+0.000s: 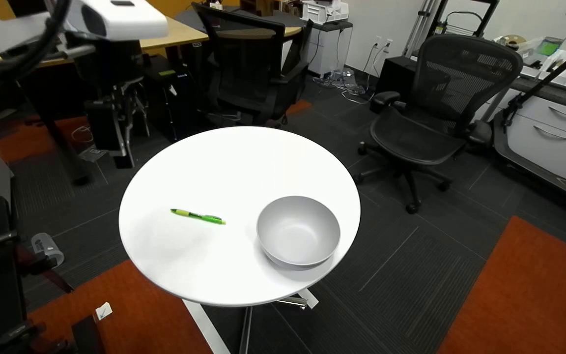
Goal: Put the pen in the white bowl
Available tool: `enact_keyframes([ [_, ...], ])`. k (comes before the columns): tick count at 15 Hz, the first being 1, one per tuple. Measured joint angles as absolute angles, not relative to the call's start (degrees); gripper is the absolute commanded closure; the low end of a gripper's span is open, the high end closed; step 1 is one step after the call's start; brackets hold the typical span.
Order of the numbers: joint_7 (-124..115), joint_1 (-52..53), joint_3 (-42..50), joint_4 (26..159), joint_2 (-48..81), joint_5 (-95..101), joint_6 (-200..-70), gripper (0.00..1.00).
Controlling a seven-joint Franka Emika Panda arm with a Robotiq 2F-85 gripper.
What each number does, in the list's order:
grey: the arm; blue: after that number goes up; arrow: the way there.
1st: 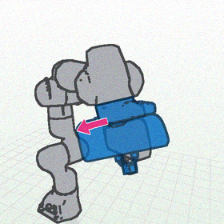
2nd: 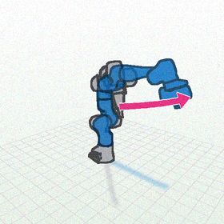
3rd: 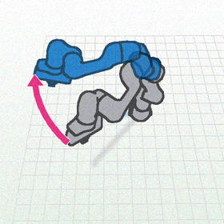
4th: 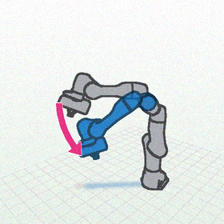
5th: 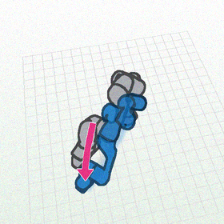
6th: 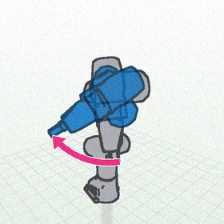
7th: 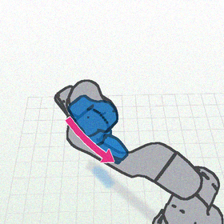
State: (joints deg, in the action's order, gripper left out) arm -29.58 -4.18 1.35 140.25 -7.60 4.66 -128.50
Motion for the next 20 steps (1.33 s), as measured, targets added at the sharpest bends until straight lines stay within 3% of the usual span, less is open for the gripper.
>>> enact_keyframes([
  [12,-44.6,-1.8,0.4,141.1,7.4,4.6,-145.0,0.0],
  [20,-50.2,2.1,4.5,136.7,18.5,4.6,-154.4,0.0],
])
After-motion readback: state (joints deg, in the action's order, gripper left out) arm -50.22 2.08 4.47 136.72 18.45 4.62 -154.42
